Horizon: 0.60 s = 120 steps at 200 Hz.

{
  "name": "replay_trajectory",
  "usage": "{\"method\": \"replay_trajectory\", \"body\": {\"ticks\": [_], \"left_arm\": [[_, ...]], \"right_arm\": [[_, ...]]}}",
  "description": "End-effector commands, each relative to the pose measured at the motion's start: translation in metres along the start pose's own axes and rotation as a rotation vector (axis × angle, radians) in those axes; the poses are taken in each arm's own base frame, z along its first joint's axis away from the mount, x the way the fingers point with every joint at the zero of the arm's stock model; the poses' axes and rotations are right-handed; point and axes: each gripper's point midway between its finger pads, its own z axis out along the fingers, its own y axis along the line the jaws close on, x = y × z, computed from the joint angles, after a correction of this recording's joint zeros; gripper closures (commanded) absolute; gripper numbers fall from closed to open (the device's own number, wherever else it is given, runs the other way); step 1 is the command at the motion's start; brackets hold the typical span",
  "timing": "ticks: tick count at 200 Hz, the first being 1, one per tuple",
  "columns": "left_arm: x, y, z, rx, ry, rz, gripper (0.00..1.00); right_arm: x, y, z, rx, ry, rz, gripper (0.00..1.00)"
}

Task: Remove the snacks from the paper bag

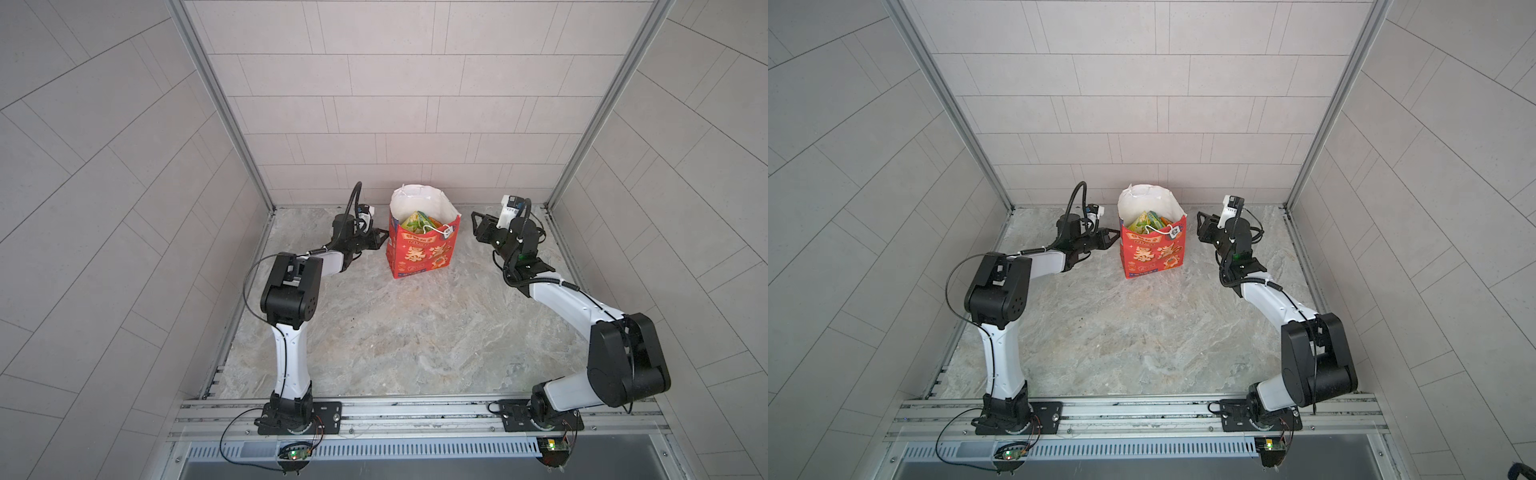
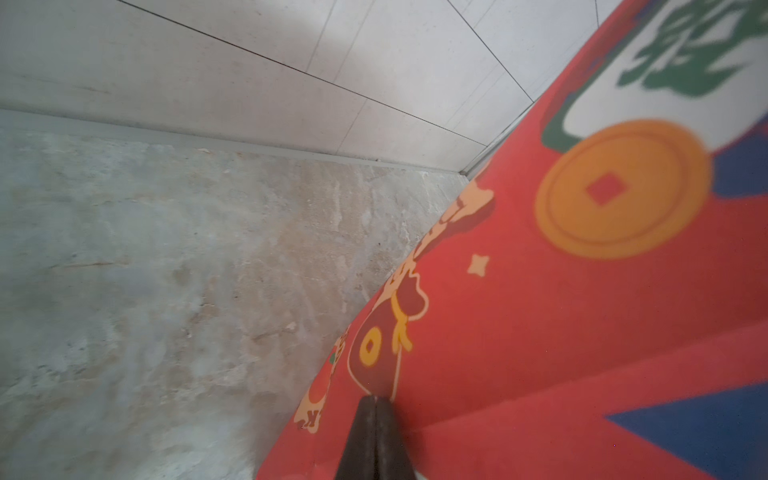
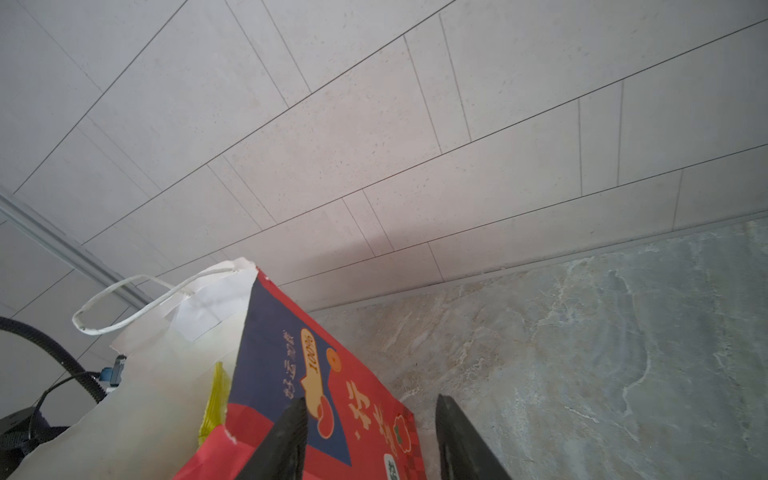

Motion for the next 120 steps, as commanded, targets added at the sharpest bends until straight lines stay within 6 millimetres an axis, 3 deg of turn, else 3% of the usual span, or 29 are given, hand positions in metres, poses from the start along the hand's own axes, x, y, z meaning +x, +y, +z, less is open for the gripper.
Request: {"method": "replay_trajectory", "body": {"ticks": [1,24,59,89,101,120], "left_arm": [[-0.039,-0.011,-0.024,-0.022,-0.088,0.076,1.0],[-0.052,-0.015,-0.039,-0.067,-0.089,0.12,1.0],[-0.072,-0.021,-0.07,-0.138,-0.186,0.115,1.0],[-0.077,-0.034,-0.083,-0.133,-0.269,0.082,1.0],[-0.075,-0.03,-0.085,-0.144,-0.295,0.045,1.0],[-0.07,-0.019,-0.085,-0.17,-0.281,-0.01,1.0]], "right_arm": [[0.012,0.008,0.004,-0.051,0.071,-0.03,0.49],[0.006,-0.003,0.008,-0.041,0.096,-0.007,0.49],[0.002,-0.039,0.027,0.017,0.168,0.035,0.51],[0.038,-0.042,0.068,-0.056,0.36,0.018,0.6],[0.06,-0.047,0.085,-0.072,0.45,0.043,0.73],[0.09,-0.053,0.1,-0.086,0.505,0.059,0.73]]}}
